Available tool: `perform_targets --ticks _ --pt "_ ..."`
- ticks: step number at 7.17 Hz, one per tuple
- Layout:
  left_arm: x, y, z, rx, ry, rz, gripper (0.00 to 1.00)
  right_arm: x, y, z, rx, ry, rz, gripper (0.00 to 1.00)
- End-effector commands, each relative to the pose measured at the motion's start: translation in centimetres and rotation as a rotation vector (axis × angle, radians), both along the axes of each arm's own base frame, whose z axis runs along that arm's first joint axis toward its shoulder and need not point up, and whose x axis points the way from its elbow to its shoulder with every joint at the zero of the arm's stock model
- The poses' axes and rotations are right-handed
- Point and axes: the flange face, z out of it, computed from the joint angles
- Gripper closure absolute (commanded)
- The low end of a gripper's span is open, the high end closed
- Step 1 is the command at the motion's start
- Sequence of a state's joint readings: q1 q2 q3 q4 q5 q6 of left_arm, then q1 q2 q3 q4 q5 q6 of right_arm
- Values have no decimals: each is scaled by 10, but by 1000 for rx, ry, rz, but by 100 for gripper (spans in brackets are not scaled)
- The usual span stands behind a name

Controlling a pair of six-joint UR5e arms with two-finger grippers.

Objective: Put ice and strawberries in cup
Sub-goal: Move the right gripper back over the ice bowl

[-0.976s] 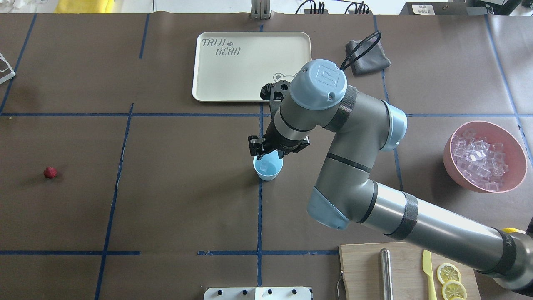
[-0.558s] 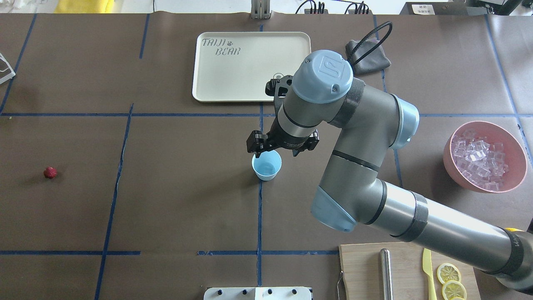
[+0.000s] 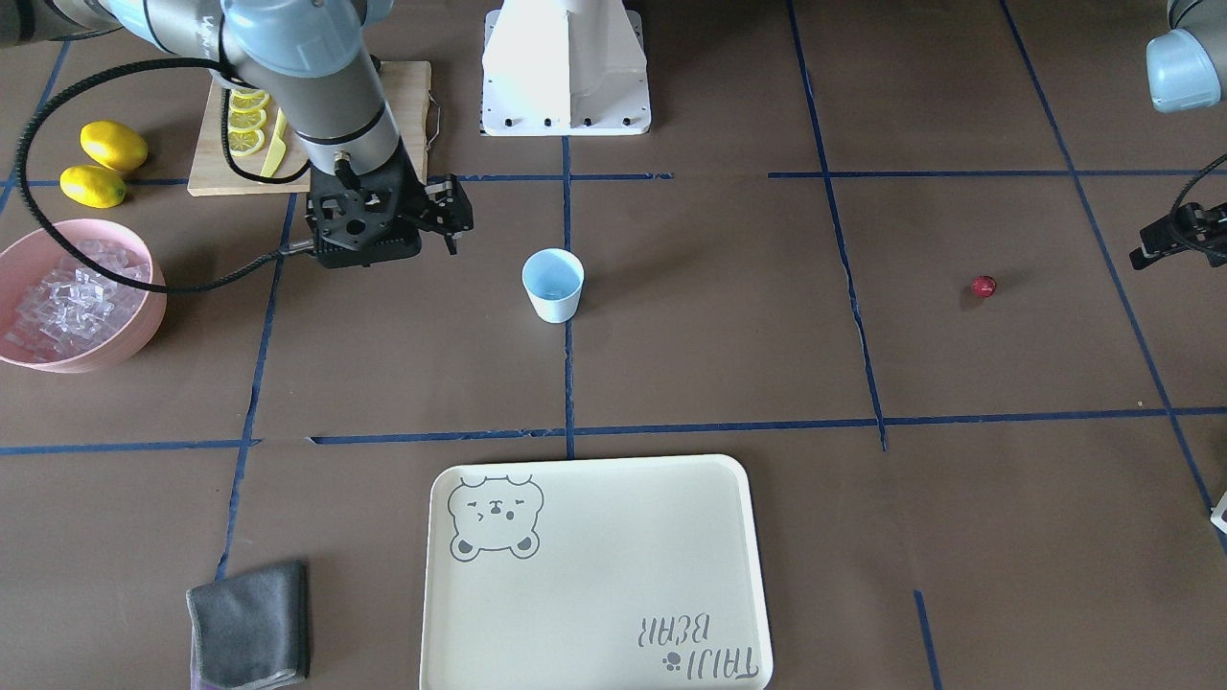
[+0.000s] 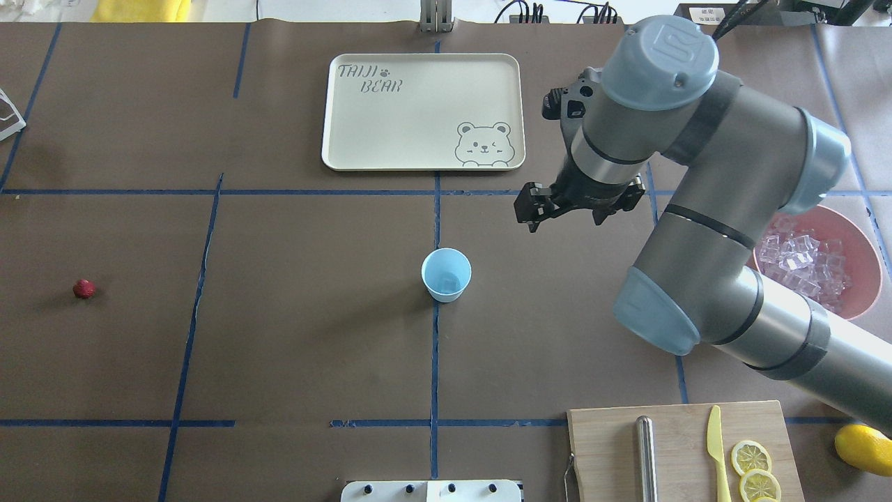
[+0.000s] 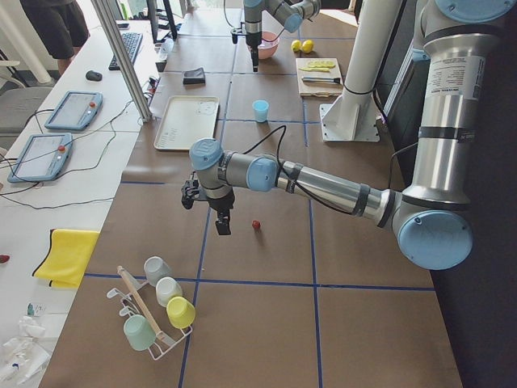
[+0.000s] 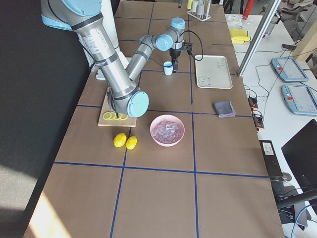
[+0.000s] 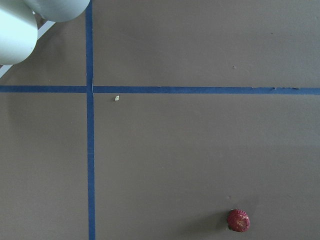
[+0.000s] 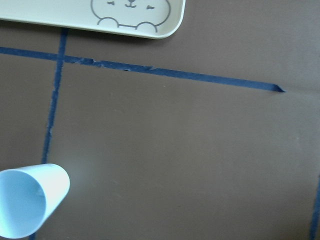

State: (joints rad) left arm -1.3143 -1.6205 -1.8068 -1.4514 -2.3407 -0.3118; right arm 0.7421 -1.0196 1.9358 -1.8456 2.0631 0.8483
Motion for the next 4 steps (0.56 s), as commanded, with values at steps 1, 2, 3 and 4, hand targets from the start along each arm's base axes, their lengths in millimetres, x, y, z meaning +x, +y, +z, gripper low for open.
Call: perform_targets --ticks 1,2,3,4 --pt "10 4 -15 -4 -5 -17 0 67 -10 57 79 64 -56 0" --pt "11 4 -17 -1 -1 -15 0 95 -19 85 129 98 -113 0" --pt "13 4 -18 2 2 -12 0 125 -27 110 176 125 -171 0" --pt "13 5 -21 6 4 -11 0 154 -28 142 187 141 -223 0"
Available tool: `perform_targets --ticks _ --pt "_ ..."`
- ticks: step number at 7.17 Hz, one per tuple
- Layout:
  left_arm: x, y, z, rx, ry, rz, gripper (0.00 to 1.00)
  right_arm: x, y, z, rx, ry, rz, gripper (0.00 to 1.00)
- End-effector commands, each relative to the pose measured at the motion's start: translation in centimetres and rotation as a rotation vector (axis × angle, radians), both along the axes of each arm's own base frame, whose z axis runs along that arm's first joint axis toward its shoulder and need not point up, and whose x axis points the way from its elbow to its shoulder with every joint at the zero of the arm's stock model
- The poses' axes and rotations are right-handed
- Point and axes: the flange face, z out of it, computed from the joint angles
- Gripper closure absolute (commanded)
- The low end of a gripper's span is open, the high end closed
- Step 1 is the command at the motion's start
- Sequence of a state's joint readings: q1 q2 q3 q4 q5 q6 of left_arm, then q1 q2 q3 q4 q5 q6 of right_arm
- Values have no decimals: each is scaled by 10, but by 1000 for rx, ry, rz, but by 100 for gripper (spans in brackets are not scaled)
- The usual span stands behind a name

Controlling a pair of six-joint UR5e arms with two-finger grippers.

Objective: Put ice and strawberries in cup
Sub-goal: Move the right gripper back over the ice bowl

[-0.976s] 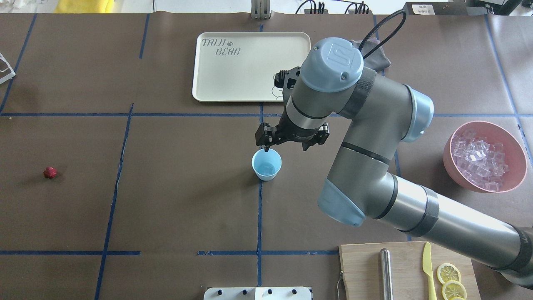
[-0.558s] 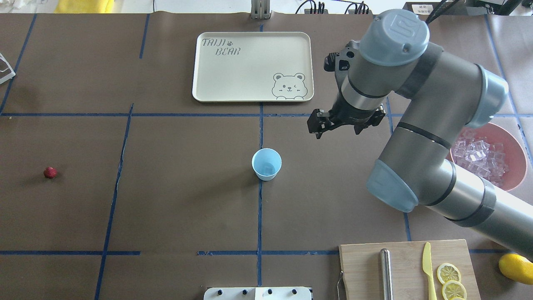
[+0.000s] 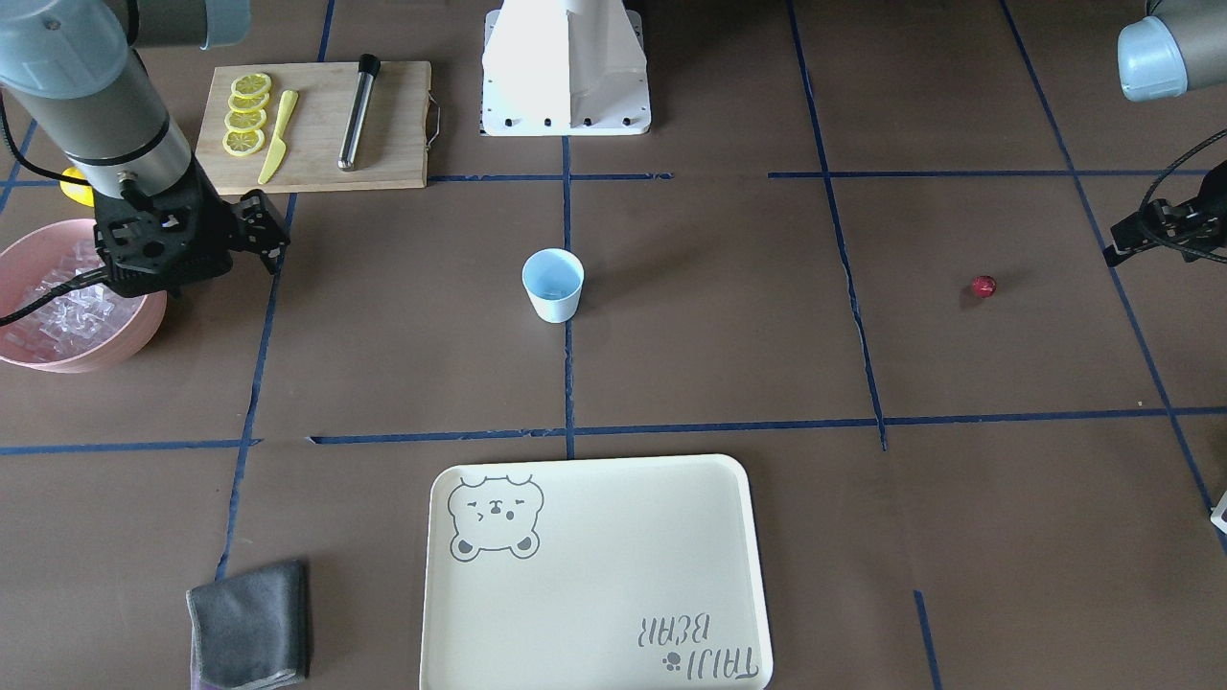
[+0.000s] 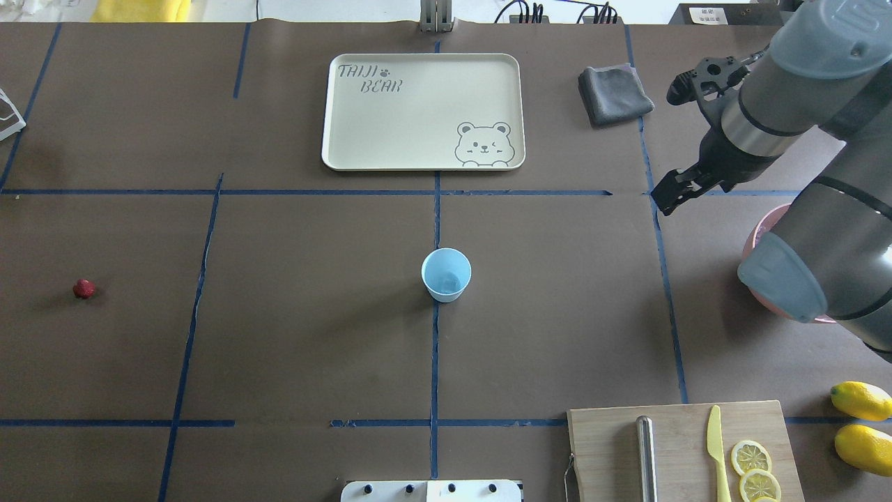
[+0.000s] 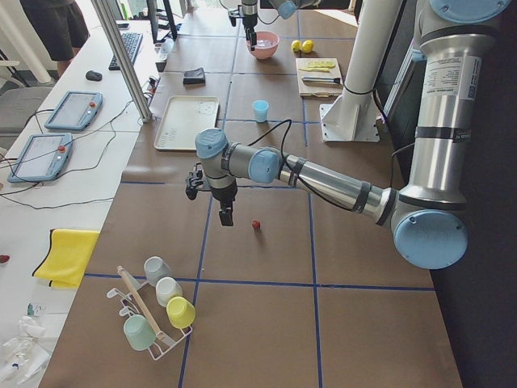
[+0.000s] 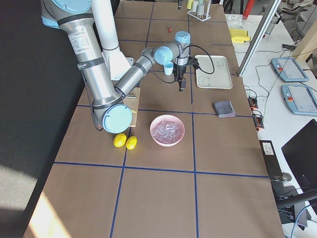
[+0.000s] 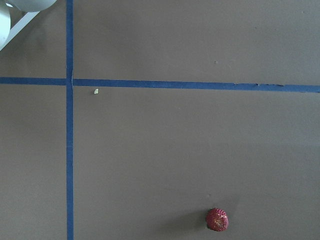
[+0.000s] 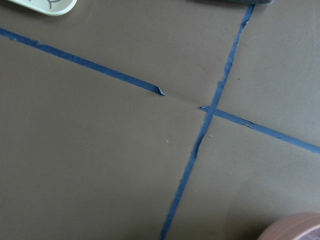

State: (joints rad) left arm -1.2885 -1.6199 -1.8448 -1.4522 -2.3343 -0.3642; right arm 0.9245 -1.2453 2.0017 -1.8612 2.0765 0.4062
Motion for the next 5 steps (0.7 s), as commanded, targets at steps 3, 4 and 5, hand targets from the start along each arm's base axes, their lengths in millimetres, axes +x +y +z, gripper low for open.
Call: perform_targets --ticks 3,4,5 --pt "1 1 -5 9 5 1 0 75 18 109 -6 88 -138 1" --pt "1 1 -5 7 4 1 0 78 22 127 -21 101 -166 1" --pt "1 1 -5 9 5 1 0 79 26 143 -51 116 -169 1"
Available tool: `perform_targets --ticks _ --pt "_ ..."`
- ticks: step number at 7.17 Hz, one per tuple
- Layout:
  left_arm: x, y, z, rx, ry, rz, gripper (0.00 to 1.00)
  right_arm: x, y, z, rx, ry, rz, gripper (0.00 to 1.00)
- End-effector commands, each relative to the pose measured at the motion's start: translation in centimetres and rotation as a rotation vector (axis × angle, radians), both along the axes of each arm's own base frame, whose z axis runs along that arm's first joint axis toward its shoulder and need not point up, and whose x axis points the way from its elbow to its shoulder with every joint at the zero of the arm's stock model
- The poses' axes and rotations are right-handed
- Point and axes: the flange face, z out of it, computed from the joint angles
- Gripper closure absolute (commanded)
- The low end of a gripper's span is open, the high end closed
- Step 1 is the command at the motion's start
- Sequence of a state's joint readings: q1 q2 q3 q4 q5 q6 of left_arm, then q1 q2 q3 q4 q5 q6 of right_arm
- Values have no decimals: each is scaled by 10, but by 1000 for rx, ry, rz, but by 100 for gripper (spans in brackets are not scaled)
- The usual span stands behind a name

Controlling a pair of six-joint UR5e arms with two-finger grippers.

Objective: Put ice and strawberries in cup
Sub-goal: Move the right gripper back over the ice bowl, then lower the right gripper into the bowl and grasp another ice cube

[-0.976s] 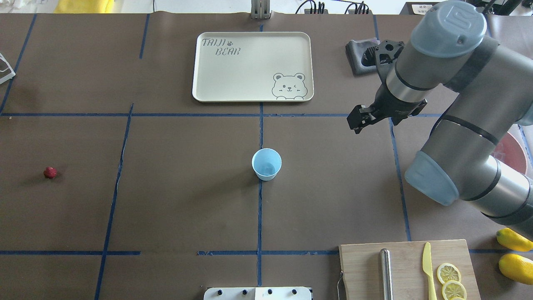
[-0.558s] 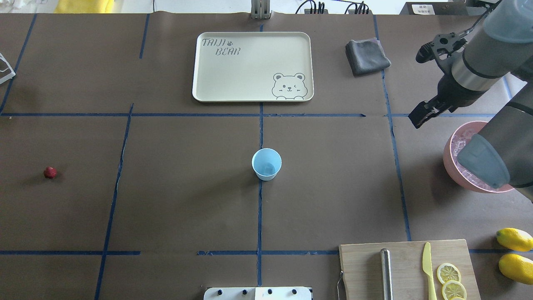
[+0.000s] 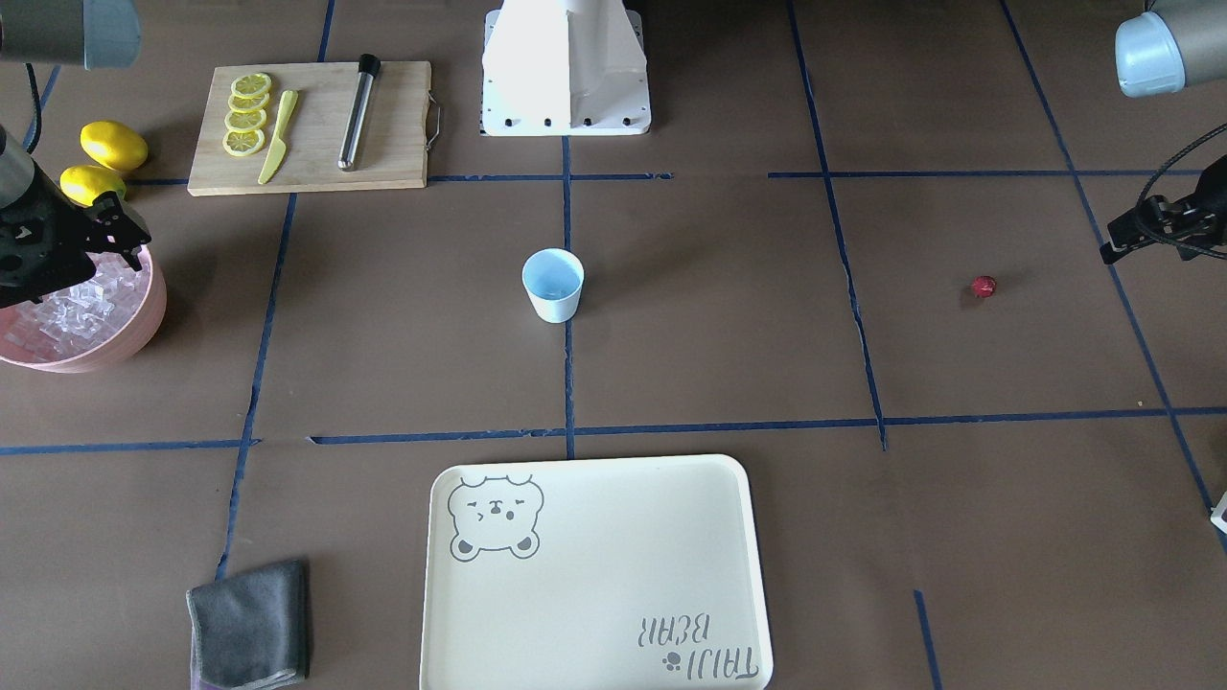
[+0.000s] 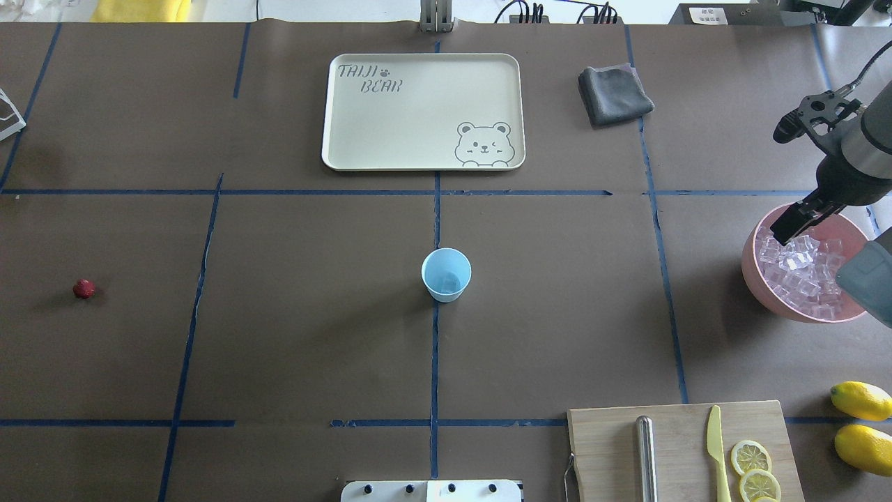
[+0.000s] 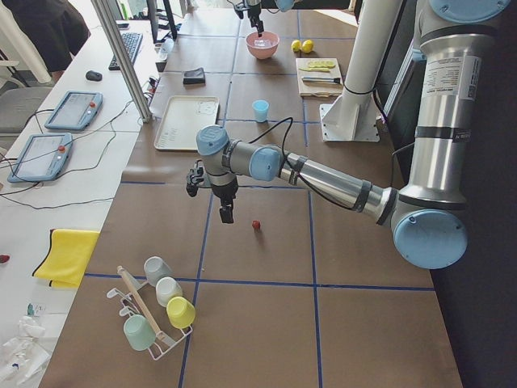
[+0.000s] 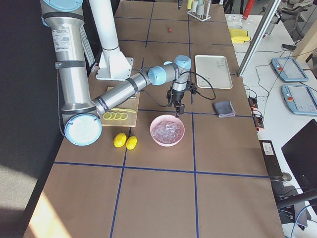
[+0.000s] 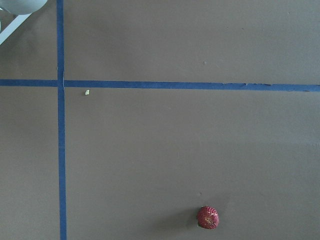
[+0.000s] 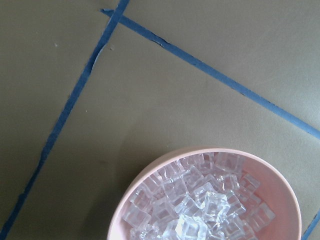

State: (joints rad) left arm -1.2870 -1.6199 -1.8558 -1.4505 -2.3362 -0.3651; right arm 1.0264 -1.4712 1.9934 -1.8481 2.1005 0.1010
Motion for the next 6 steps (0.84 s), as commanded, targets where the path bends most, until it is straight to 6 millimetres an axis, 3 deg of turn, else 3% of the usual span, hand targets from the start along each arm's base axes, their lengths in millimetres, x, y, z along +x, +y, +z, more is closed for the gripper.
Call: perform_targets --ticks 1,4,6 --pt "0 0 -1 3 1 1 0 3 7 28 -40 25 -15 1" --pt "0 1 -1 6 1 3 0 -15 1 53 -81 54 -39 5" --pt "-1 3 -4 11 2 4 0 -32 2 56 -88 60 -67 5"
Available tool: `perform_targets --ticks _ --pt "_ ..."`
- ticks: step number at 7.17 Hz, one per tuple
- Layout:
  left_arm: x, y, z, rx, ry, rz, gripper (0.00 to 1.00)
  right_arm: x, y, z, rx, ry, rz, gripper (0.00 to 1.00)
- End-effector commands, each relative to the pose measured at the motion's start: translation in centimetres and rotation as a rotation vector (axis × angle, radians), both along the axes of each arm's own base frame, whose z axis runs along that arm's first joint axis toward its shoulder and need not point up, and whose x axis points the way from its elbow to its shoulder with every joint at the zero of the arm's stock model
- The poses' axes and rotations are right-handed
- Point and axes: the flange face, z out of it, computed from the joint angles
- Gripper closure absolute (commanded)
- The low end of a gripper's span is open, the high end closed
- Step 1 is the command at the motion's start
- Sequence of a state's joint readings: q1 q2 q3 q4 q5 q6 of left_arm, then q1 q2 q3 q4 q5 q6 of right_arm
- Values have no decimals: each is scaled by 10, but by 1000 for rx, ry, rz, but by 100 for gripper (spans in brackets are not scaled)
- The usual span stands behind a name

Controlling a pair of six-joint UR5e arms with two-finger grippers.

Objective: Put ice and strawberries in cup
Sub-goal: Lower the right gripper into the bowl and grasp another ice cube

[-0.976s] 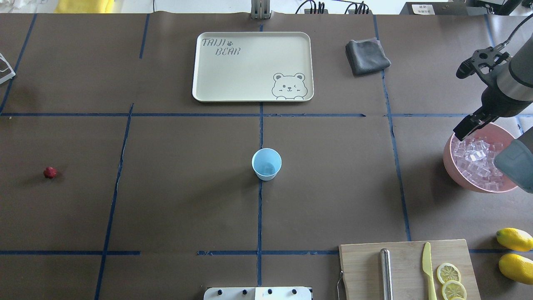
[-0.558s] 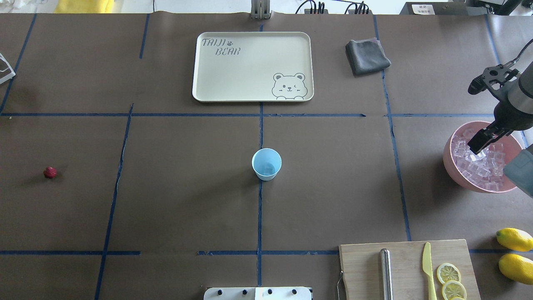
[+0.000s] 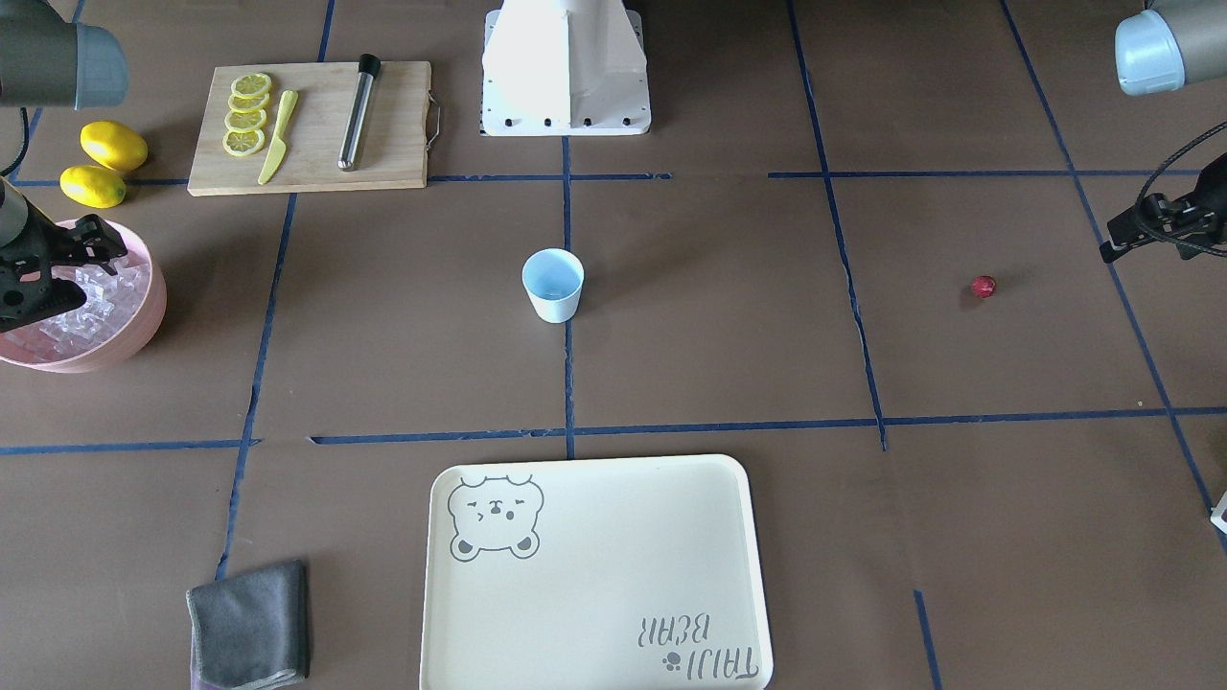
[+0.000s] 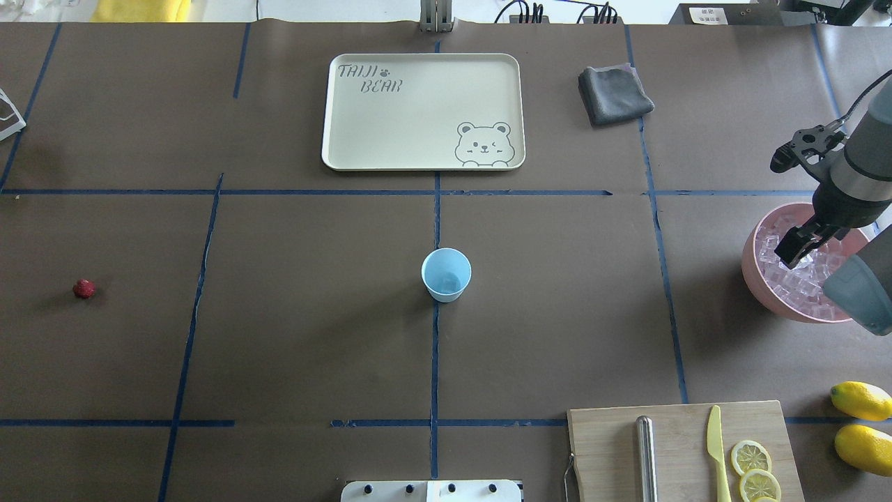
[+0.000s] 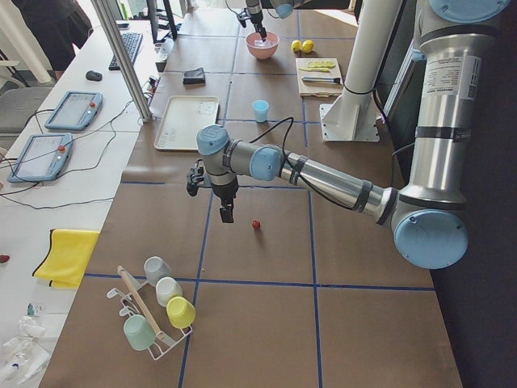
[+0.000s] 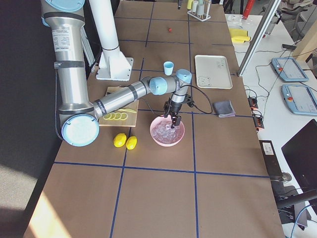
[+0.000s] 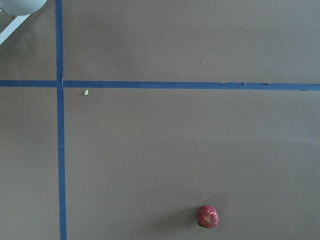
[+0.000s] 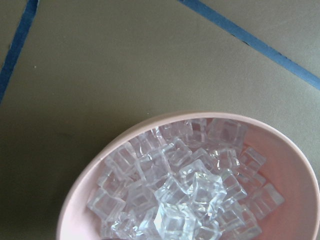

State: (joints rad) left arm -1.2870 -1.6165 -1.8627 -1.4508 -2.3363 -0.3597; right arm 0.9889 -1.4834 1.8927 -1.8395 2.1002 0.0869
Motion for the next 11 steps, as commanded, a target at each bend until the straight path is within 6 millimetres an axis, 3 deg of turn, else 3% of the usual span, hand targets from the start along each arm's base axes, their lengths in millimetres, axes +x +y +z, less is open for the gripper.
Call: perform_targets --ticks 1,11 --pt "-2 7 -2 4 1 1 0 -12 2 8 -13 9 -23 5" --pt "-2 7 -3 8 1 5 0 -16 6 32 -81 4 -33 31"
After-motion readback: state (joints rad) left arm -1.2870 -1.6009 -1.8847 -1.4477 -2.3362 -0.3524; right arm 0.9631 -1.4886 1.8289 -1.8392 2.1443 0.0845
